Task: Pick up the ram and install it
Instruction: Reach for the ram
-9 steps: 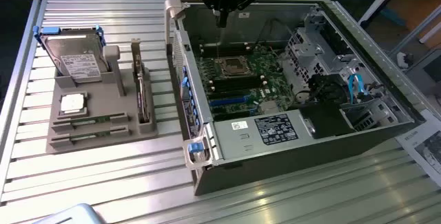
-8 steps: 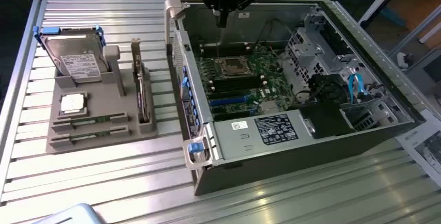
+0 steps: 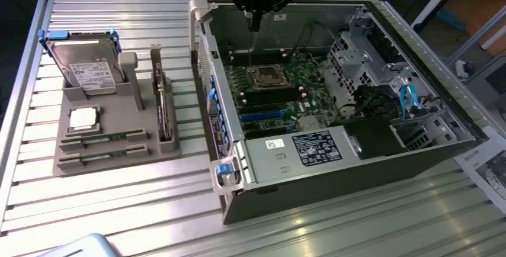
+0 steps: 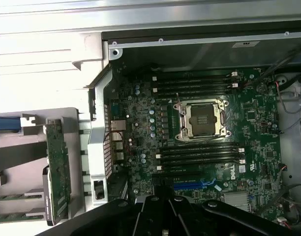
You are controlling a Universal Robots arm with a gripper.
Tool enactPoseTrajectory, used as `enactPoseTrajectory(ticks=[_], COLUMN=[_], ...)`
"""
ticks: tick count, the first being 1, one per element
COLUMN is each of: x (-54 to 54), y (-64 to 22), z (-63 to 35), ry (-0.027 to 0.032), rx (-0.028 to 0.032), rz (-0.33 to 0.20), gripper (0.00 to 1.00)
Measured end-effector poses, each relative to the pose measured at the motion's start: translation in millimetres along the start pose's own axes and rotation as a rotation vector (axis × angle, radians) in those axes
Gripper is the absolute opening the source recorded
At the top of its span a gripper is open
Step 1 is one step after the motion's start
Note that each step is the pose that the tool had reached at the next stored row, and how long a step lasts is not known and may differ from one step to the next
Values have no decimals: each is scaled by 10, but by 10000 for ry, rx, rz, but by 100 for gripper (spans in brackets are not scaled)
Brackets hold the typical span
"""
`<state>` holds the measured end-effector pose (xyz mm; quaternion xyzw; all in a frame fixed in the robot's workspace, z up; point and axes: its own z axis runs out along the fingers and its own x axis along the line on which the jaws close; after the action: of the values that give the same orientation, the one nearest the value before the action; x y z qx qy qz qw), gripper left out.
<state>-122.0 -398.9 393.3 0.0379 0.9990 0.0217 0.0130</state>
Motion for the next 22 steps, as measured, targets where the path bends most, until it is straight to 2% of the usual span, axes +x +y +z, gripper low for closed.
enactPoseTrajectory(ticks=[4, 16, 18, 22], x=[18, 460, 569, 715], y=[-2, -35, -43, -54], z=[1, -8, -11, -14], ry=[-2, 0, 0, -1], rx=[-2, -1, 1, -1], rz=[2, 1, -1, 0], gripper=[10, 10, 10, 10])
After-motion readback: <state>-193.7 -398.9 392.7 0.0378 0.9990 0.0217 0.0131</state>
